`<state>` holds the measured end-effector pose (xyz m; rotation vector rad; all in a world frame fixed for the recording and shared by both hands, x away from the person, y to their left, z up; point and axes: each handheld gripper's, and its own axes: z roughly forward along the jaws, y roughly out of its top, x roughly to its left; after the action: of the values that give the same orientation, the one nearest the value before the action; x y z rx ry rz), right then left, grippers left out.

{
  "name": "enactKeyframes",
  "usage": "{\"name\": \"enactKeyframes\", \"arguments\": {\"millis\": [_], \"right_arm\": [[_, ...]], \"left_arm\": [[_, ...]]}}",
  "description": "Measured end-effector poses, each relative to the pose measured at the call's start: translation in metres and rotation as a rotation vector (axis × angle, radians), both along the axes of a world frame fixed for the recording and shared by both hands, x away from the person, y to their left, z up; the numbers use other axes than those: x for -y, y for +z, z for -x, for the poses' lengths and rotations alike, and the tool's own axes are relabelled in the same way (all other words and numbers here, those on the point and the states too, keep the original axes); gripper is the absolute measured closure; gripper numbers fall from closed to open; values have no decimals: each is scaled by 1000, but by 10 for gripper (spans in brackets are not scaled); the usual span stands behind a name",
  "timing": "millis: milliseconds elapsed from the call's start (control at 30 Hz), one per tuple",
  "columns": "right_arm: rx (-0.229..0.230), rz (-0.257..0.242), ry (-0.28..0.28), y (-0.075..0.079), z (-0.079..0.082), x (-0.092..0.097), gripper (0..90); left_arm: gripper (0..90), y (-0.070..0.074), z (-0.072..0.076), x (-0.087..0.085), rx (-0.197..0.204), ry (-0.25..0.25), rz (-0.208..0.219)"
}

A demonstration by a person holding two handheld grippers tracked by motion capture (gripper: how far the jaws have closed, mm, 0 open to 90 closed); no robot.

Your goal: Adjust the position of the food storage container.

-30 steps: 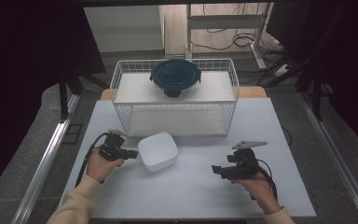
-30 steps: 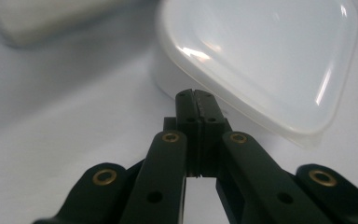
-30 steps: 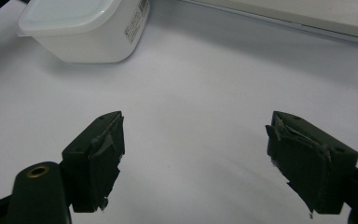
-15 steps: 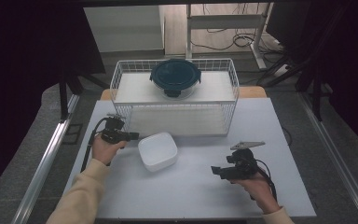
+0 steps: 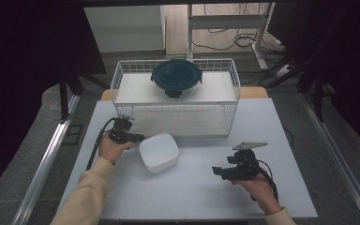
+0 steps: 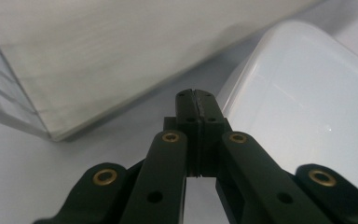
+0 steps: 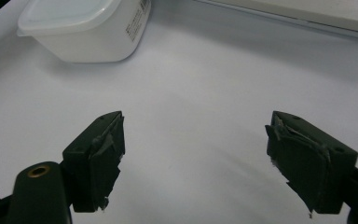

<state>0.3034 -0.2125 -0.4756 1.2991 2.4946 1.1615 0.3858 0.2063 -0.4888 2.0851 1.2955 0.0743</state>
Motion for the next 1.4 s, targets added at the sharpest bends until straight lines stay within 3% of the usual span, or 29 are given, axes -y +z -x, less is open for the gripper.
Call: {"name": "enactKeyframes", "arguments": {"millis": [167, 300, 600, 800, 900, 1400], "right_arm": [[0, 3, -7, 0, 0, 1, 188], [3, -1, -13, 0, -2, 4, 188], [7, -7, -18, 4, -1, 7, 189], [8, -11, -21, 5, -1, 8, 189], [10, -12, -21, 6, -1, 8, 190], [17, -13, -11, 5, 0, 7, 190]], "left_arm": [[900, 2, 10, 7, -14, -75, -26], [900, 4, 20, 15, -16, -106, -48], [900, -1, 40, 24, -43, -138, 24], [900, -4, 54, 30, -65, -150, 19], [900, -9, 64, 38, -75, -179, 29], [900, -12, 78, 61, -85, -219, 67]]}}
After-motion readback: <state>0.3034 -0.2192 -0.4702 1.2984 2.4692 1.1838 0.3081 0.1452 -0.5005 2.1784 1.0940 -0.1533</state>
